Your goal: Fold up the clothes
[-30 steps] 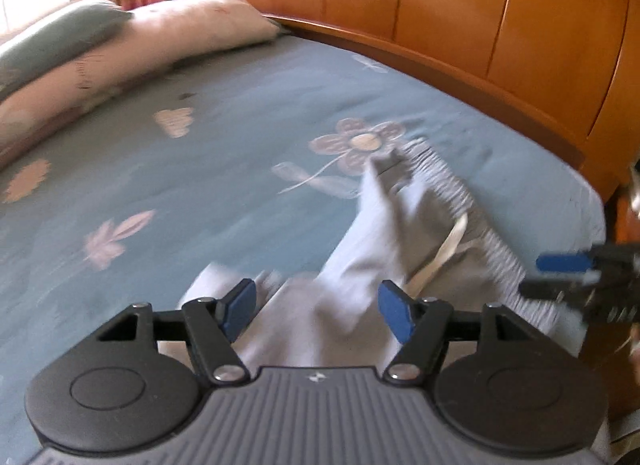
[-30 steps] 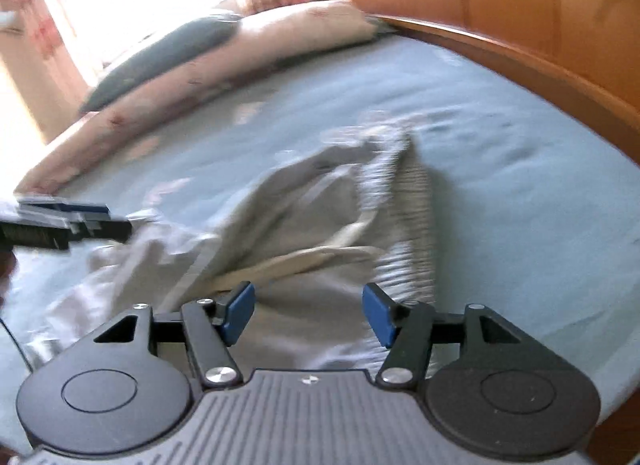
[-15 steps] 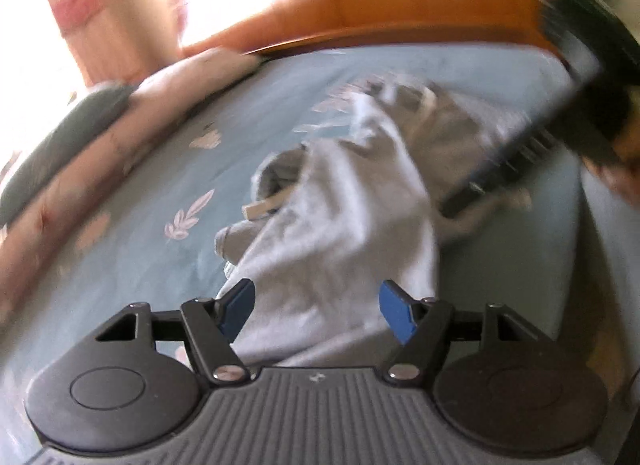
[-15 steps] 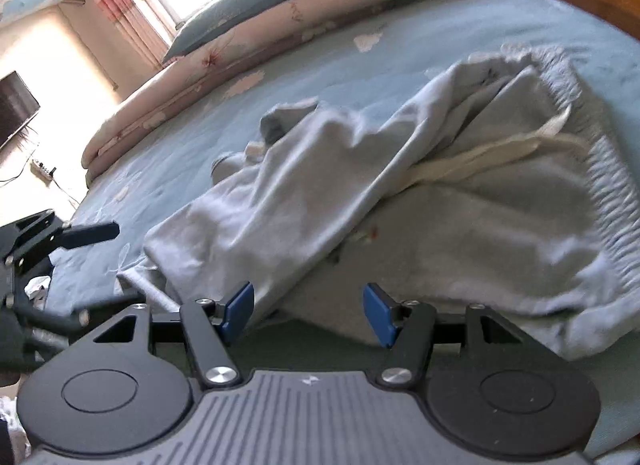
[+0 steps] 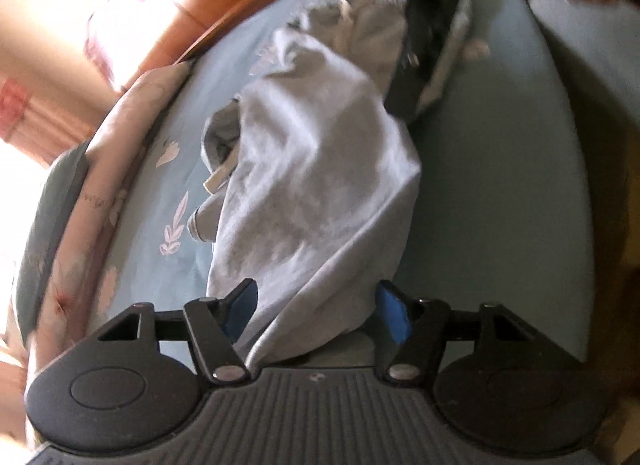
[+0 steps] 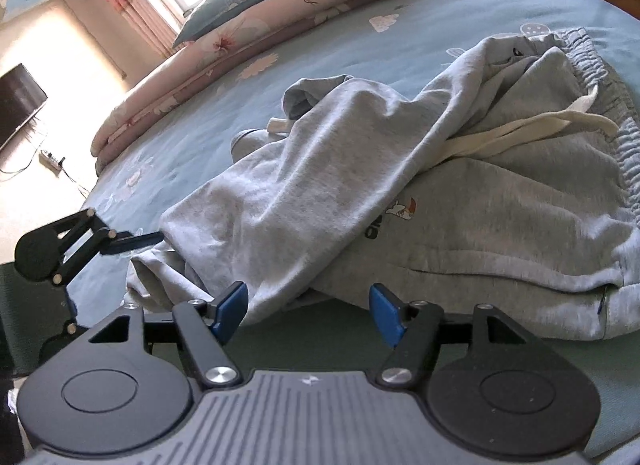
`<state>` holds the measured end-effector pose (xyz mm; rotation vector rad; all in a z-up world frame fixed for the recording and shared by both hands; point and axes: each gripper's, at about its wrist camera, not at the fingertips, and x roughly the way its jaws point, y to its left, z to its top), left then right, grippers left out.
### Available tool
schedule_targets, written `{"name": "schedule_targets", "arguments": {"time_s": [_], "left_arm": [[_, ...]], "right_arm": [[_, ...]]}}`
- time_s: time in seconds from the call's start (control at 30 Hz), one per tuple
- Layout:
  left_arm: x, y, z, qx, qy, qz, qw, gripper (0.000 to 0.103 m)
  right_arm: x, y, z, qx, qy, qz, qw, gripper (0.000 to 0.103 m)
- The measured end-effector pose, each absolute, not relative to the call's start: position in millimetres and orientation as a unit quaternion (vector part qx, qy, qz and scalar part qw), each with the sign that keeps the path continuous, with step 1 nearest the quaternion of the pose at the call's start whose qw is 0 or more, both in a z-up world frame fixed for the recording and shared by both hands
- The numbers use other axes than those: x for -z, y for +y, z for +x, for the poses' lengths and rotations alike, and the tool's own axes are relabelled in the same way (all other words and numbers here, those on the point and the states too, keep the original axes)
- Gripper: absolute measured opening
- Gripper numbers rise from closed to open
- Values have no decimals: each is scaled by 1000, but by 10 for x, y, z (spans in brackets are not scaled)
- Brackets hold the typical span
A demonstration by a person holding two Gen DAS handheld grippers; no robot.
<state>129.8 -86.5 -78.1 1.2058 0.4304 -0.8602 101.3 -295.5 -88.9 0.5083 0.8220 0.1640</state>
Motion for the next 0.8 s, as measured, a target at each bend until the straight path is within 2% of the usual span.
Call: {"name": "schedule_targets", "arguments": {"time_s": [0.03,0.1,0.17,0.27,0.33,0.43,0.63,0.8], "left_arm": [[807,-872,1309,389,192,560,706,66],[842,-890,1326,392,191,585,684,61],[865,-911,1336,397,193,607,661,41],[864,-920,1294,410,196,623,637,17],[827,-904,1278,412,190,620,640,12],[735,-876,1309,399,184,601,667,9],[469,-794,1403,394,199,553,707,10],[524,-731,1349,394,205,566,694,18]], "right_arm": [[890,-2952,1017,-79,396,242,882,72],[886,-2949,1023,-80,397,239,882,72],[881,-2947,1030,-81,398,237,883,72],[878,-2948,1029,-81,398,232,884,72],[874,-2956,1023,-80,397,231,885,72],[867,-2982,1009,-77,394,236,885,72],[847,-2990,987,-72,389,233,888,72],[796,-2926,957,-84,383,217,894,72]]}}
